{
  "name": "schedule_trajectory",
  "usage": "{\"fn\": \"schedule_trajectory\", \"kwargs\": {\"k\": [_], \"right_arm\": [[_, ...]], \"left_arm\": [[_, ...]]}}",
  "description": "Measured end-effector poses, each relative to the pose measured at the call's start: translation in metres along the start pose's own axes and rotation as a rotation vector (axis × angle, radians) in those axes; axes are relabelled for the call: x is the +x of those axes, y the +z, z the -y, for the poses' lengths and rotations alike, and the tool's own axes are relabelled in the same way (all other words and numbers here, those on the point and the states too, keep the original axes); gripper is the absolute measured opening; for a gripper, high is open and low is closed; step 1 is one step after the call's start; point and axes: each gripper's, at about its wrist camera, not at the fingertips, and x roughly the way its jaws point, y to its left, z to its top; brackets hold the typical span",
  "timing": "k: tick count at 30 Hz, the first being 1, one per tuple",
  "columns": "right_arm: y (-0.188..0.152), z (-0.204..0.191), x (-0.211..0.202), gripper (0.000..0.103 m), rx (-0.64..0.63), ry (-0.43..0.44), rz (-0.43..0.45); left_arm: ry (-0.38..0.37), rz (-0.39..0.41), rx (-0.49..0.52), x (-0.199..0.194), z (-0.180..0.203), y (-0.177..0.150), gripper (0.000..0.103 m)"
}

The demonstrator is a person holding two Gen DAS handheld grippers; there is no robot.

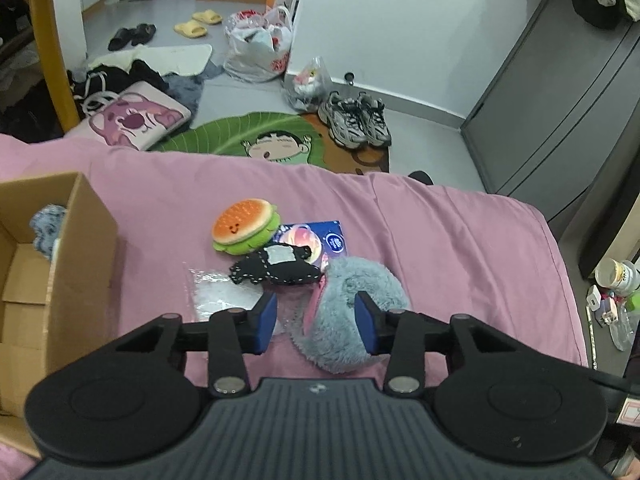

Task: Organize soft objects
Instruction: 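Close both grippers on the grey fluffy plush, then lift the grey plush with both grippers and carry it over the box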

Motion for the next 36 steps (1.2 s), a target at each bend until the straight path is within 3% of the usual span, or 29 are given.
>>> {"fn": "schedule_trajectory", "kwargs": {"k": [12,19,36], "right_arm": [[0.002,0.005,0.020,0.024,0.034,0.015,-0.060],[0.003,-0.002,0.001,0.017,0.011,0.024,-0.015],[-0.007,-0.060,-0.047,0.018,-0.096,0.045,0.066]], "left_arm": [[-0.041,-0.107,-0.020,0.041,0.004,0.005,0.028],[-0.019,-0.138,-0.058,0.050,0.001,0.004,0.017],[-0.082,-0.029,-0.007,-0.023,0.005,0.009,0.014]]}}
